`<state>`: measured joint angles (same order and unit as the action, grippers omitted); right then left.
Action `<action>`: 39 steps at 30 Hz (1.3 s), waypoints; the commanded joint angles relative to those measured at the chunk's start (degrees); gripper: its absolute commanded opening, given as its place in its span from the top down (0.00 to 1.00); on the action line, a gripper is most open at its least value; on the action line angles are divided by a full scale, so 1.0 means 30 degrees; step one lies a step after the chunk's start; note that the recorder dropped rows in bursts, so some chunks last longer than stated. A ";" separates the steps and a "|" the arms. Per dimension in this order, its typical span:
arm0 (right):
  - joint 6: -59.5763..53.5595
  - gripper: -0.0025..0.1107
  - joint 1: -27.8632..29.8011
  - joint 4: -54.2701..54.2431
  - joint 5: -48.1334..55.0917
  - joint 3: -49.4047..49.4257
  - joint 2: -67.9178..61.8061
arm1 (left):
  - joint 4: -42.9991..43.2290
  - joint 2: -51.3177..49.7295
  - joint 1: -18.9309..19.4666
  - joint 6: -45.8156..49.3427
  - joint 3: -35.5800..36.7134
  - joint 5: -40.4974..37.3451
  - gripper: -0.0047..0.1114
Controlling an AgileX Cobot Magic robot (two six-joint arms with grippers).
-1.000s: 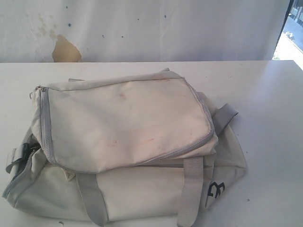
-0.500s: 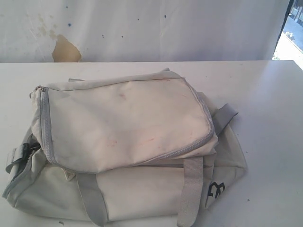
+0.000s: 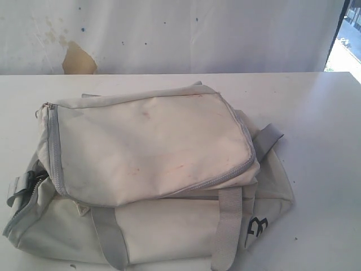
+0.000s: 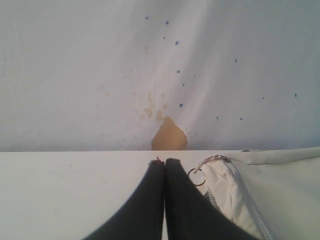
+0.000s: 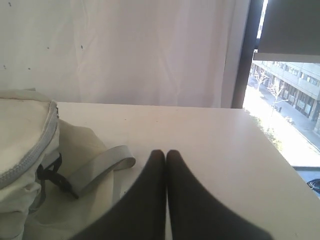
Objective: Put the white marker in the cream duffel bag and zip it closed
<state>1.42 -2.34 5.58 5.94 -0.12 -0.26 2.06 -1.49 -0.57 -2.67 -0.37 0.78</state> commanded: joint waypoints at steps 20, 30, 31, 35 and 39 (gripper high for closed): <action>-0.0691 0.98 0.0043 -0.0492 0.0093 0.0039 0.0086 | -0.0102 -0.0090 -0.0051 -0.0045 0.0122 0.0003 0.96; -0.0691 0.98 0.0043 -0.0492 0.0093 0.0039 0.0086 | -0.0102 -0.0090 -0.0051 -0.0045 0.0122 0.0003 0.96; -0.0691 0.98 0.0043 -0.0492 0.0093 0.0039 0.0086 | -0.0102 -0.0090 -0.0051 -0.0045 0.0122 0.0003 0.96; -0.0691 0.98 0.0043 -0.0492 0.0093 0.0039 0.0086 | -0.0102 -0.0090 -0.0051 -0.0045 0.0122 0.0003 0.96; -0.0691 0.98 0.0043 -0.0492 0.0093 0.0039 0.0086 | -0.0102 -0.0090 -0.0051 -0.0045 0.0122 0.0003 0.96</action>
<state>-0.70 -2.34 4.07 5.98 -0.12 -0.26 2.06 -1.49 -0.57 -2.67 -0.37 0.78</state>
